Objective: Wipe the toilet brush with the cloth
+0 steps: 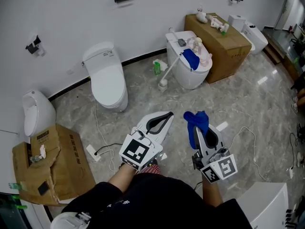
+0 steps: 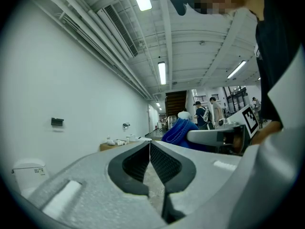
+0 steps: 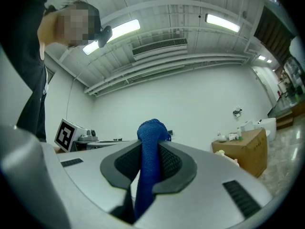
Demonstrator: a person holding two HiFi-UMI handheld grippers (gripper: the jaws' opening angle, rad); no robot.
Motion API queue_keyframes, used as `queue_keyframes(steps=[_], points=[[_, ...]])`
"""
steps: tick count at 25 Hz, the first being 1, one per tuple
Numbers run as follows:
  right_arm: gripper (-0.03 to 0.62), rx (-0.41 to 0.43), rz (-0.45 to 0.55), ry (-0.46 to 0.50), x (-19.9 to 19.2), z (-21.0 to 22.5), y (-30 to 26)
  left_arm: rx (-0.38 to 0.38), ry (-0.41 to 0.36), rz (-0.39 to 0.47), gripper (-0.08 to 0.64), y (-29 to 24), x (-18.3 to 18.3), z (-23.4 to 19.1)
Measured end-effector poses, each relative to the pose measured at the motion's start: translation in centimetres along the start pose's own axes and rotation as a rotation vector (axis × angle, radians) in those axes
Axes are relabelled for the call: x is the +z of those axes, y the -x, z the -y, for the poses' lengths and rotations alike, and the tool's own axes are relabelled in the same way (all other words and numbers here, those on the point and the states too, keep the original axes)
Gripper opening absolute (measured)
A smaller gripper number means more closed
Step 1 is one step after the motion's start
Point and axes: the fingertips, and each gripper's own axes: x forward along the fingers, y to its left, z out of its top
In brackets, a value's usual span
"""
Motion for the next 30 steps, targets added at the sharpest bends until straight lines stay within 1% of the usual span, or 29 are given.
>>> queue_keyframes(steps=[6,19,24,28,30], points=[[0.064,-0.012,-0.002,-0.002,-0.7,0.2,-2.5,-0.007,-0.002,0.005,0.005,-0.4,-0.4,-2.6],[0.064,-0.012,-0.011,0.011,-2.2,-1.3,-9.4,-0.011,0.016,0.02,0.005,0.4,-1.1,-9.7],[0.064,-0.035,-0.019,0.017,-2.8,-1.0,-10.7,-0.016,0.022,0.025,0.005,0.5,-1.6,-11.1],[0.064,-0.021,-0.029,0.03,-3.1,-1.6,-12.4,-0.009,0.033,0.028,0.005,0.7,-1.8,-12.9],[0.064,-0.027,-0.035,0.029,-3.4,-1.7,-13.0,-0.005,0.039,0.028,0.005,0.8,-2.1,-13.6]])
